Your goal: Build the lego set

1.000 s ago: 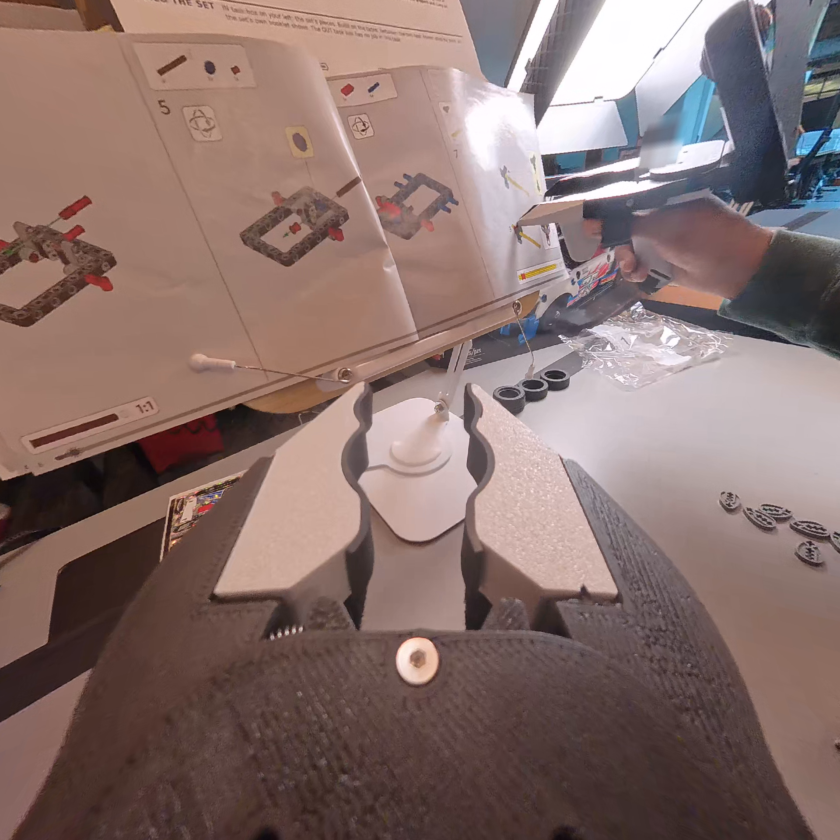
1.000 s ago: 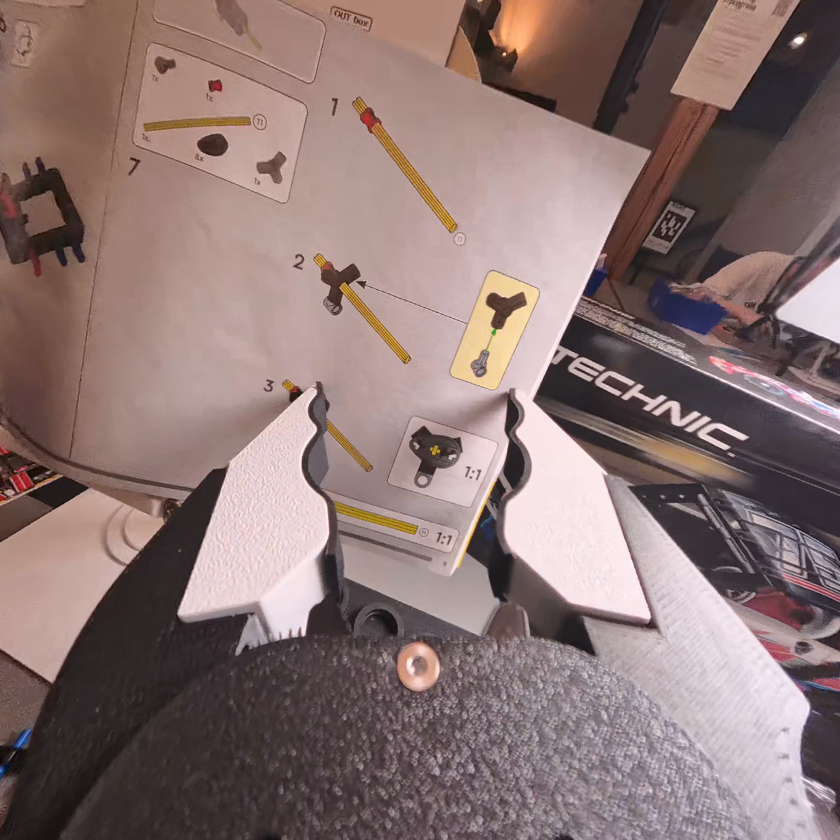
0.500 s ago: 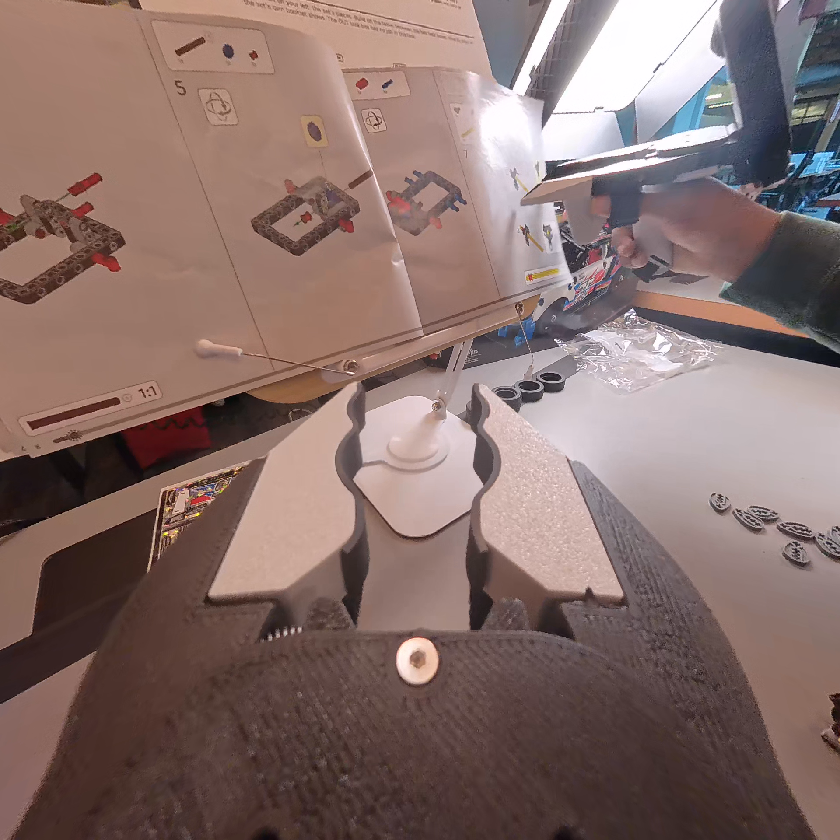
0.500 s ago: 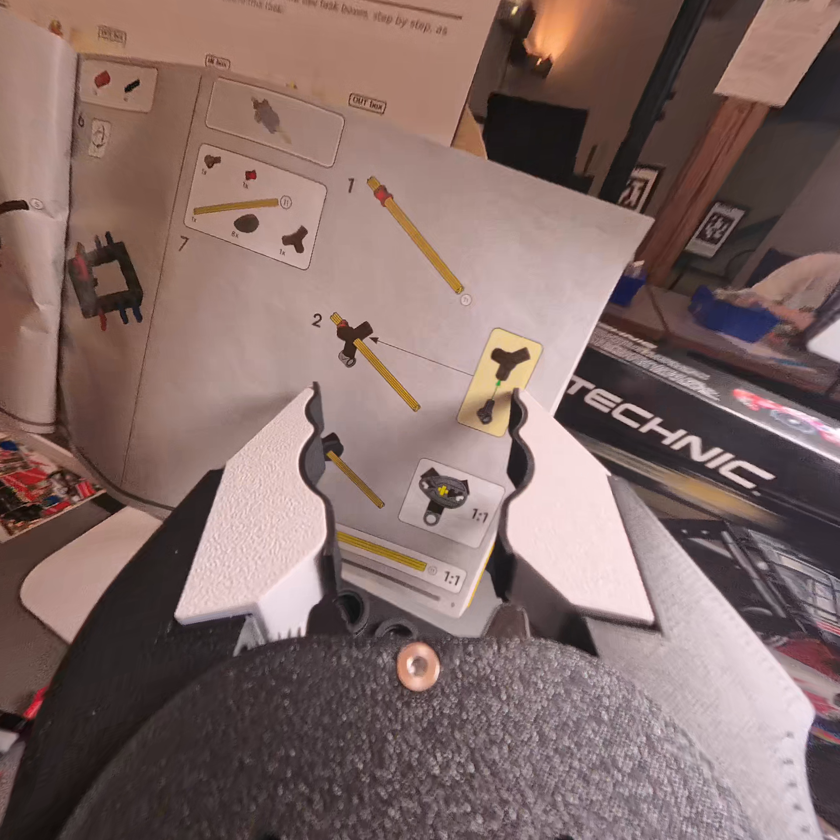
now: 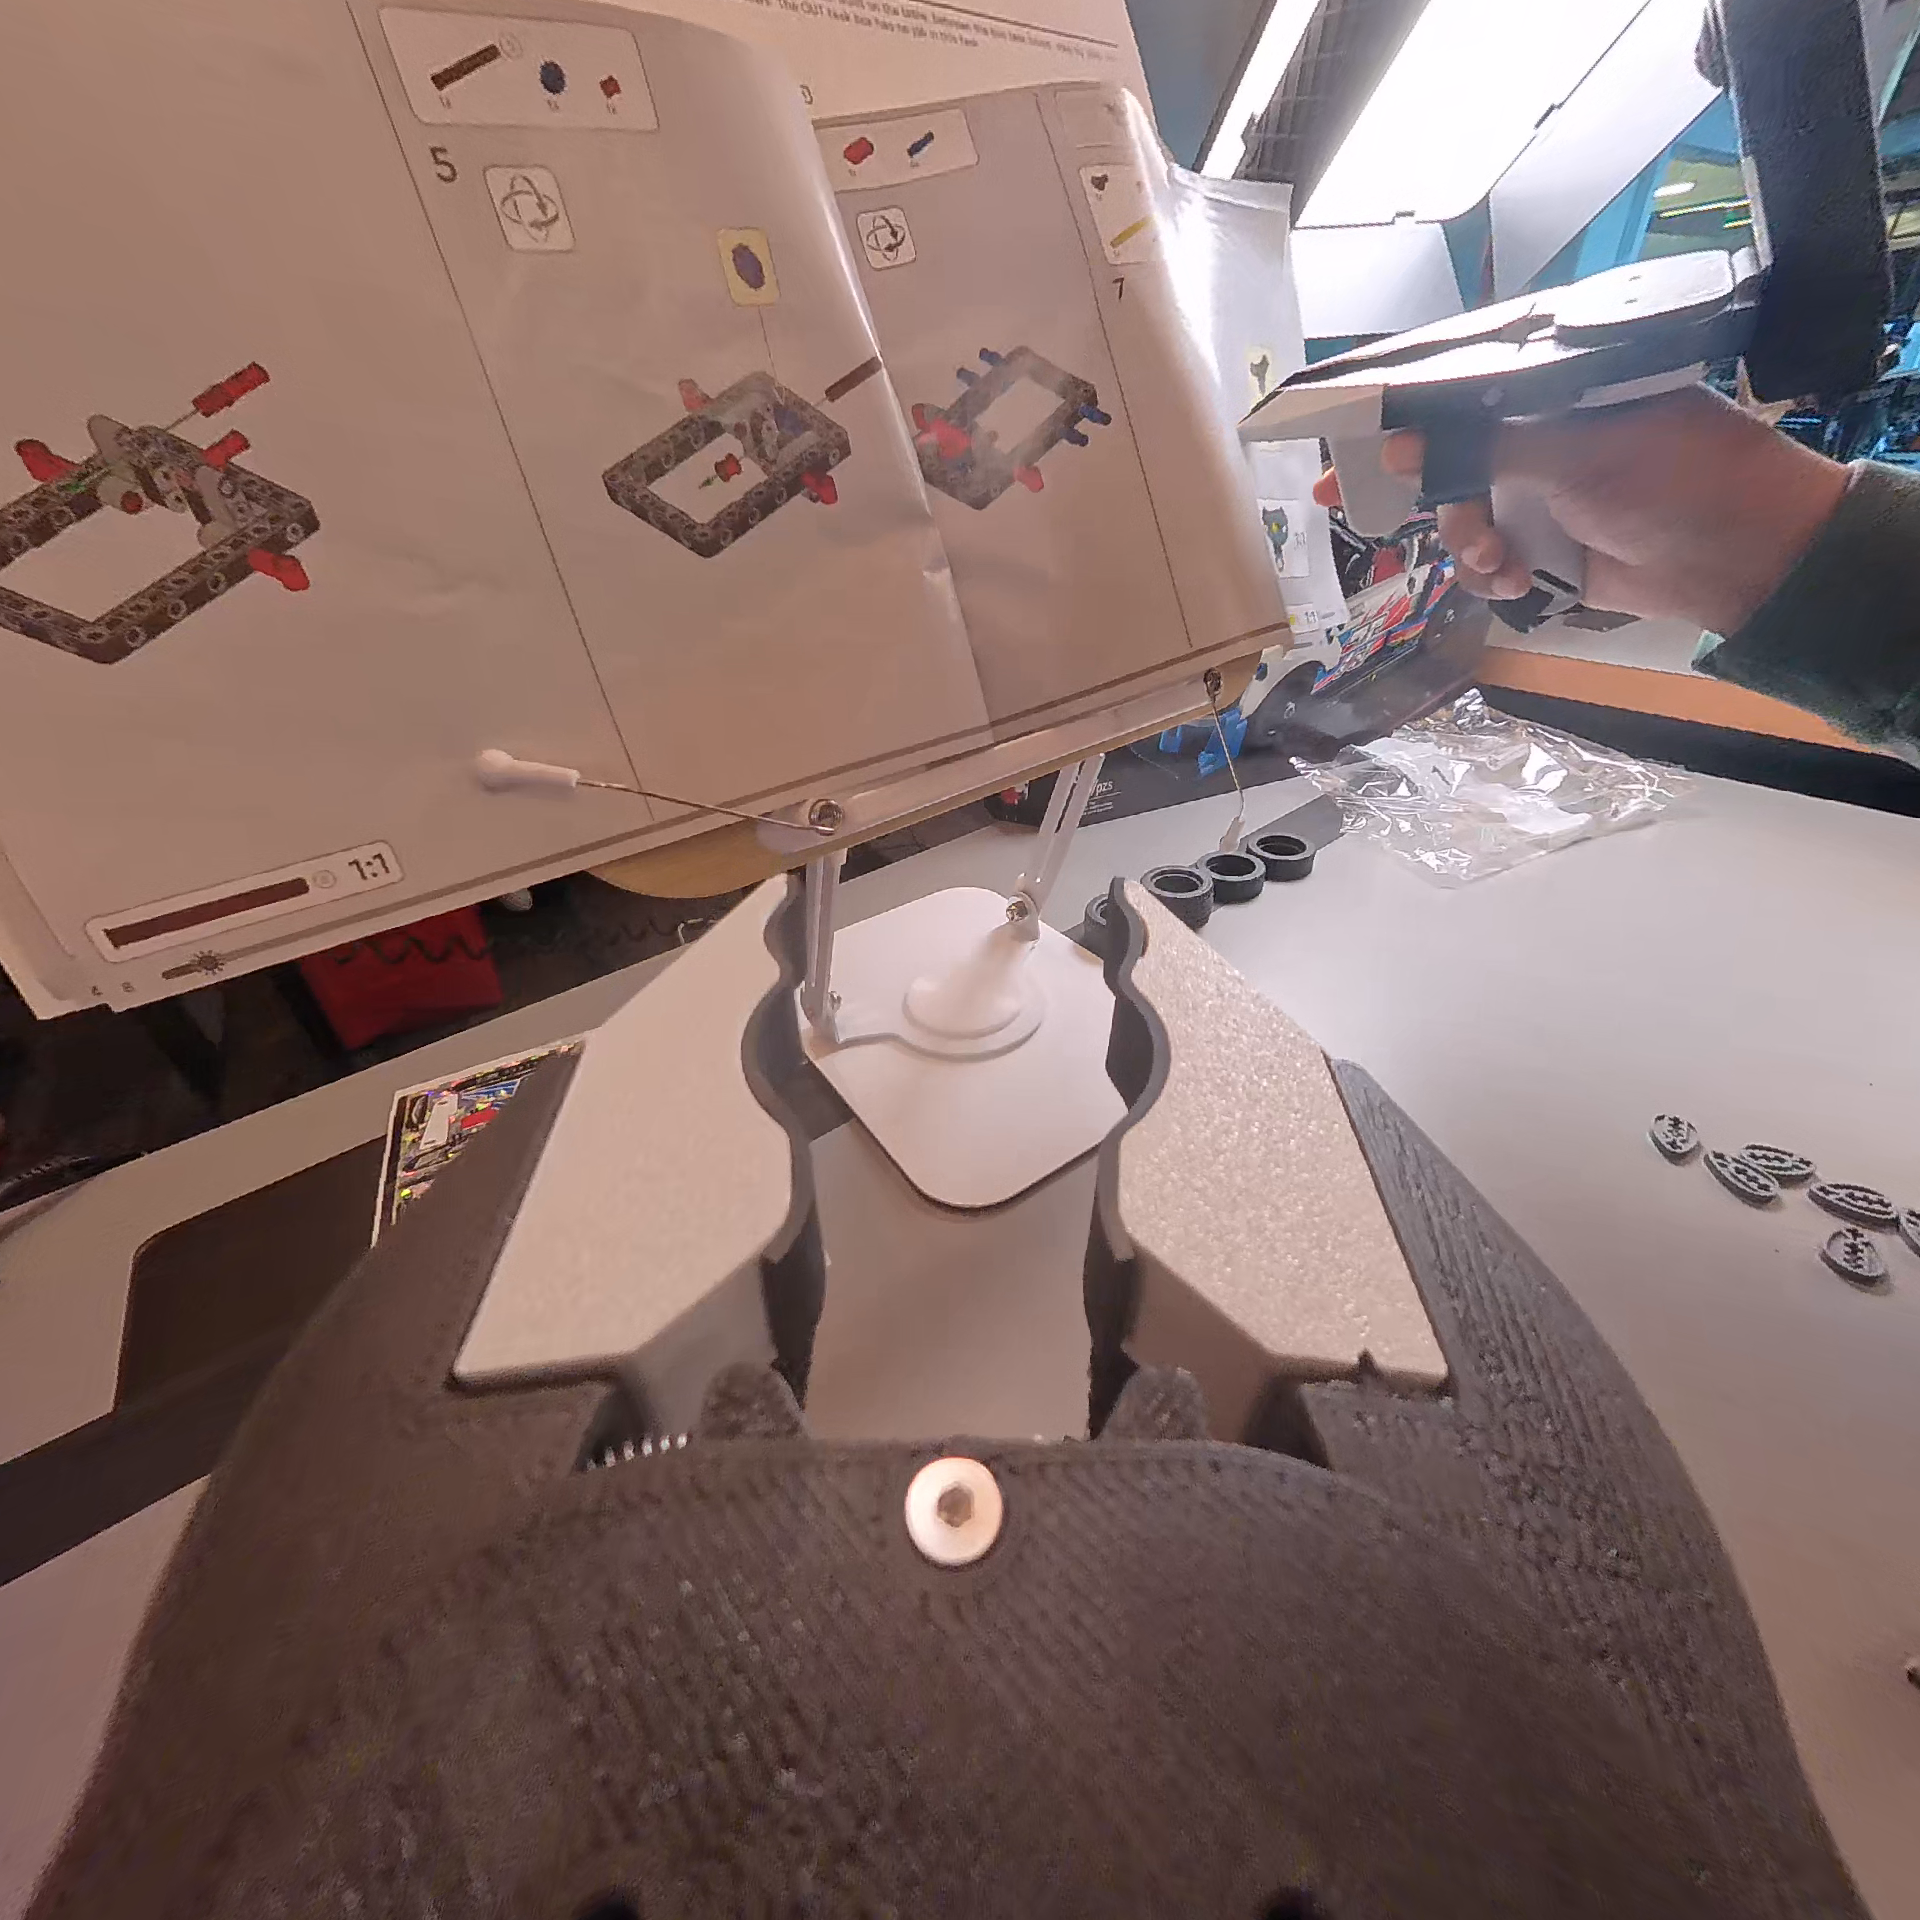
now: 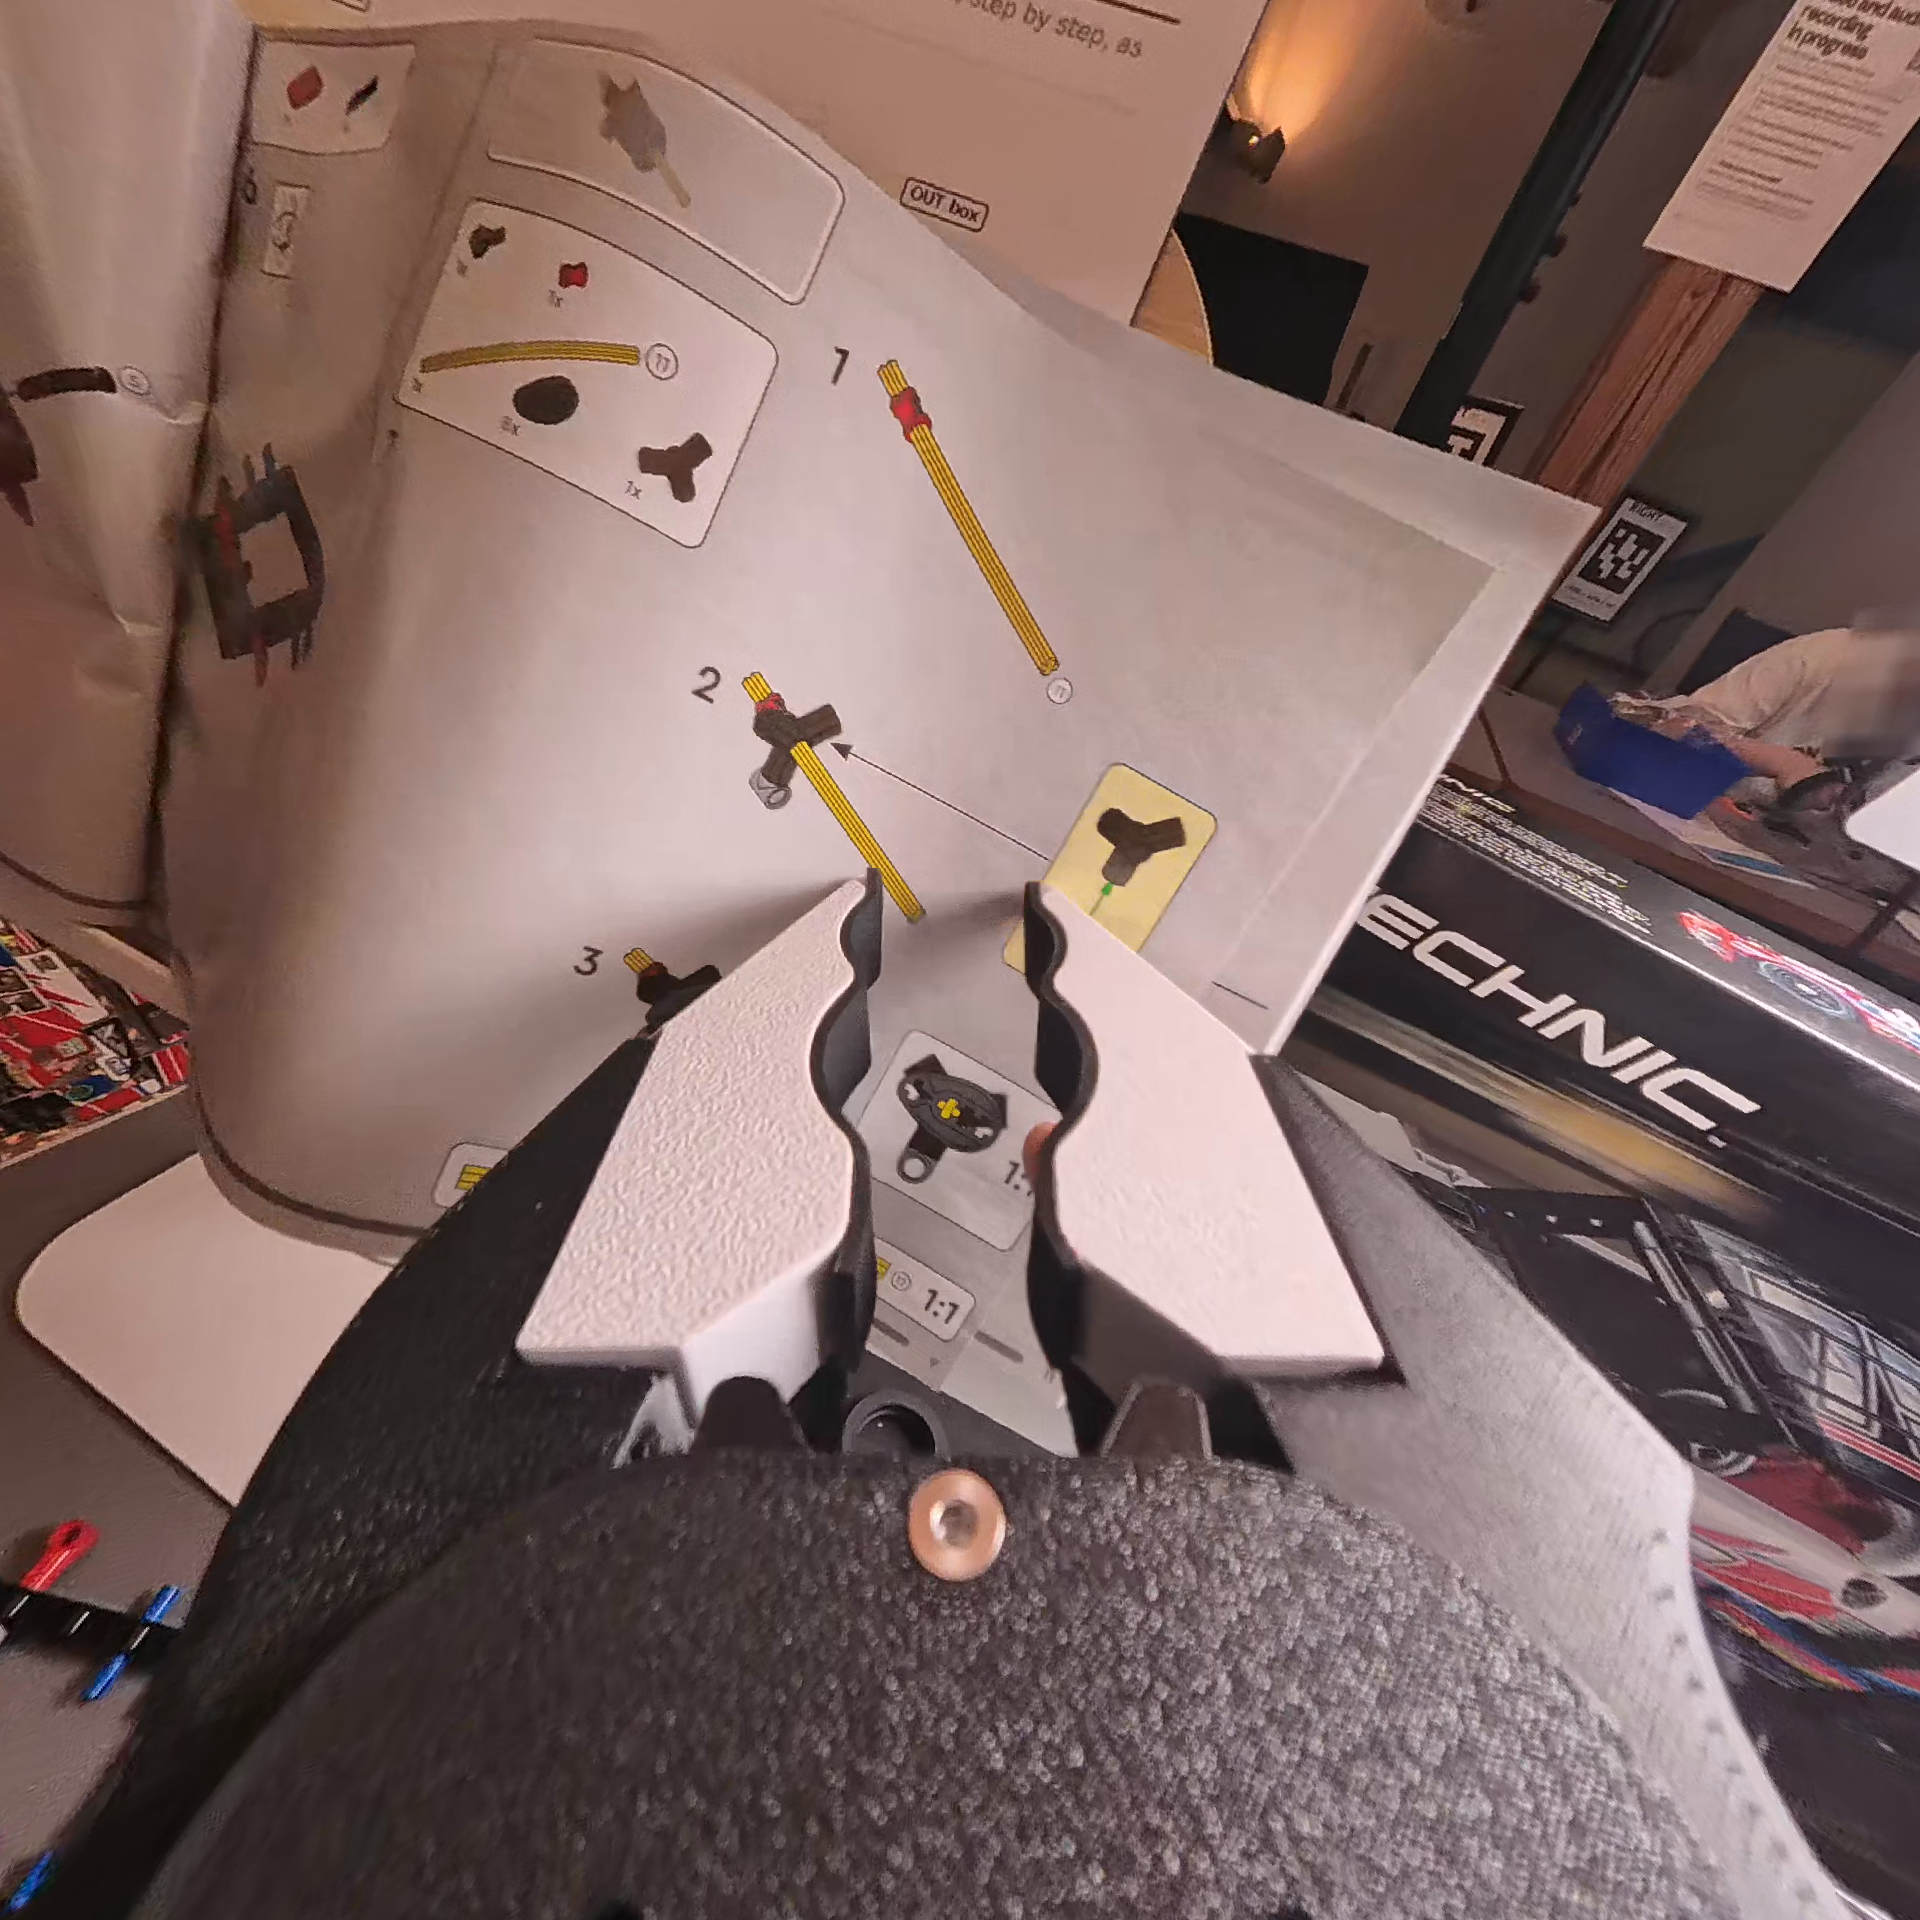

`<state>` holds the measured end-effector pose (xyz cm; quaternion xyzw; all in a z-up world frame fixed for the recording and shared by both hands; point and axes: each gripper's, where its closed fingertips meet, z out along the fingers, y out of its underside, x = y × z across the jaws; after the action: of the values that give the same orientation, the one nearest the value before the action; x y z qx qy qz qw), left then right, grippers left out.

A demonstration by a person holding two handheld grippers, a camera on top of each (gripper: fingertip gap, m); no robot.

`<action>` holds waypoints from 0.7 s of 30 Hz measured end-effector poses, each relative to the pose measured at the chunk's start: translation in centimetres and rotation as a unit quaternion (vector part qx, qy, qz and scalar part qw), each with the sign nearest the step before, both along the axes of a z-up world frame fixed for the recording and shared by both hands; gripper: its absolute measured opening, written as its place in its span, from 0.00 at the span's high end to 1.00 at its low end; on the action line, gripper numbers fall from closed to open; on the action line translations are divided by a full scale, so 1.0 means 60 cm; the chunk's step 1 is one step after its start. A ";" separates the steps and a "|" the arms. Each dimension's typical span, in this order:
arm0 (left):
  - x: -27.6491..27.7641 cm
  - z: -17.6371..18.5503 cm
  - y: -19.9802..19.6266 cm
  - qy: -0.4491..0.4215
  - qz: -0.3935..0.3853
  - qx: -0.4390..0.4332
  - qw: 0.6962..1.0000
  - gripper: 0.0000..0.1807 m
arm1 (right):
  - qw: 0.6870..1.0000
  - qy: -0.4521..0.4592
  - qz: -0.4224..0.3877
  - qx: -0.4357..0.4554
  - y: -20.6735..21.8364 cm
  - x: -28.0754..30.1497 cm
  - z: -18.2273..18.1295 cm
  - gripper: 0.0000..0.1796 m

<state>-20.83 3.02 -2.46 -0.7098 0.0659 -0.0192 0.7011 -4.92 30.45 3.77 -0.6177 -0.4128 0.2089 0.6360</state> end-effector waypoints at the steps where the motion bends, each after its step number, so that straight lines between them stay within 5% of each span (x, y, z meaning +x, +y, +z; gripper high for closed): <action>1: 0.000 0.000 0.000 0.001 0.000 0.000 1.000 0.69 | 1.000 -0.001 0.001 0.000 -0.001 -0.001 0.000 0.86; 6: -0.001 -0.001 -0.003 0.002 0.000 -0.001 1.000 0.69 | 1.000 0.001 0.003 0.007 -0.006 -0.004 0.004 0.84; 17: 0.007 -0.014 0.002 0.005 -0.007 -0.013 1.000 0.69 | 1.000 -0.019 -0.017 -0.008 0.012 -0.006 -0.001 0.43; 21: 0.007 -0.016 0.002 0.007 -0.007 -0.014 1.000 0.69 | 0.999 -0.018 -0.029 -0.007 0.013 -0.009 -0.003 0.45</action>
<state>-20.43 3.13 -3.43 -0.7191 0.0753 -0.0203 0.6905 -5.48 31.24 3.60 -0.6374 -0.4047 0.1823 0.6298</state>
